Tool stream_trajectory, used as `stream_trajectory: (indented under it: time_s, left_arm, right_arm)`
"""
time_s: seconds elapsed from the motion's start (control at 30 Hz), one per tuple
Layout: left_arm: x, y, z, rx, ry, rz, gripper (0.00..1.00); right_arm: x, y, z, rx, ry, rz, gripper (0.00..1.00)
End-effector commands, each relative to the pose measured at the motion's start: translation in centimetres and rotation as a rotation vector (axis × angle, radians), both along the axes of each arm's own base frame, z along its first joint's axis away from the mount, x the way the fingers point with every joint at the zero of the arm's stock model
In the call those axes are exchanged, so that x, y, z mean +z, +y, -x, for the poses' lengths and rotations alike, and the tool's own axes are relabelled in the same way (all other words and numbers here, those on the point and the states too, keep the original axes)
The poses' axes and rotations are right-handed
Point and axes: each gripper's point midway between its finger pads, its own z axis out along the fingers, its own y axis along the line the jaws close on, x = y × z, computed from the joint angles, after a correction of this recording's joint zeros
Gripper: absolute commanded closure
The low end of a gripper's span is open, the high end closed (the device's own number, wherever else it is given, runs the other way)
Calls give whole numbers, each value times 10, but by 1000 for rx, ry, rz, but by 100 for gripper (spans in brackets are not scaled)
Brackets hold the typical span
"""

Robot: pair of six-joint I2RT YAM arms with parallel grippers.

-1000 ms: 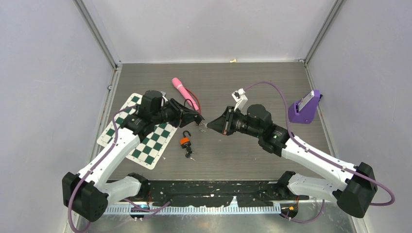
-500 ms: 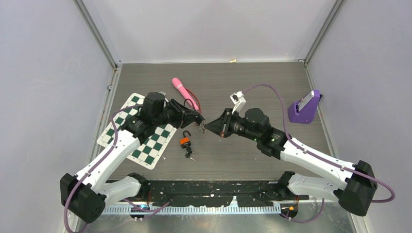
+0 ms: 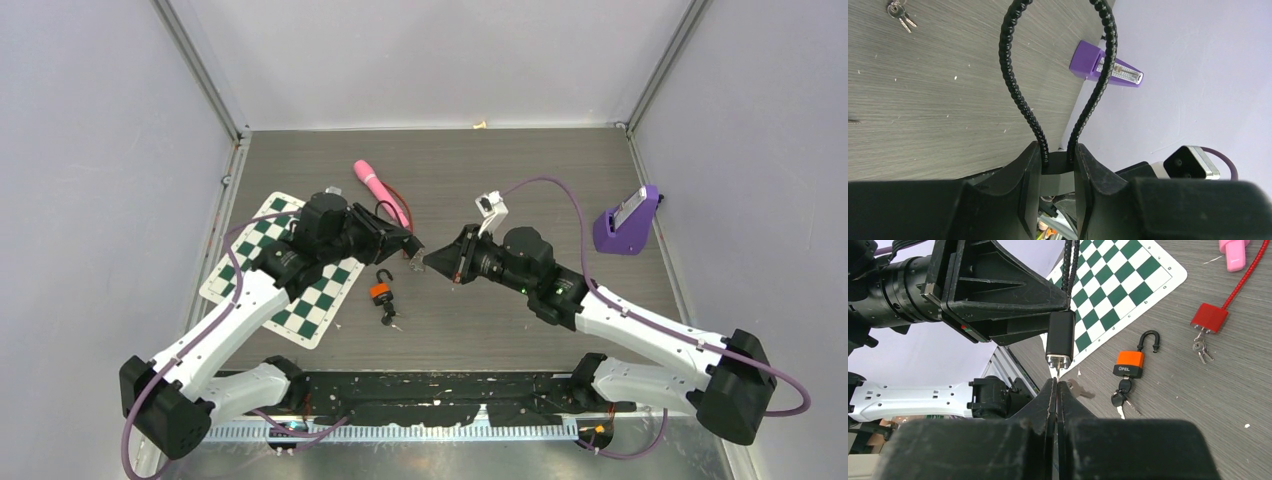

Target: Unlock with the key

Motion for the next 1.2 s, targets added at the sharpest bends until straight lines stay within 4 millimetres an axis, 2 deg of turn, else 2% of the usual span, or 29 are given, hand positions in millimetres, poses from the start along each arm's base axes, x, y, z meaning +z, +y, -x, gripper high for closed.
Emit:
stream_trajectory:
  time_s: [0.0, 0.17, 0.3, 0.4, 0.57, 0.73, 0.93, 1.1, 1.17]
  left_arm:
    - [46, -33, 33, -180, -73, 113, 100]
    - [43, -42, 40, -195, -76, 102, 100]
    - [38, -46, 43, -204, -95, 64, 100]
    - [35, -45, 47, -215, -123, 4, 100]
    - [32, -48, 53, -228, -171, -76, 100]
    - [25, -57, 60, -260, -179, -117, 100]
    - [17, -51, 59, -255, -207, -177, 100]
    - [20, -53, 68, -289, -208, -173, 100]
    - [22, -56, 71, -294, -218, -160, 100]
  right_arm:
    - [21, 0, -24, -76, -100, -64, 95]
    - [20, 0, -35, -119, -157, -73, 95]
    - [31, 2, -33, -84, -214, -144, 95]
    - [33, -5, -39, -105, -206, -146, 95]
    - [46, -11, -36, -100, -256, -201, 95]
    - [43, -9, -33, -74, -297, -230, 95]
    - [62, -16, -28, -71, -377, -266, 95]
    - [54, -18, -37, -97, -416, -194, 95]
    - [56, -15, -34, -79, -417, -216, 95]
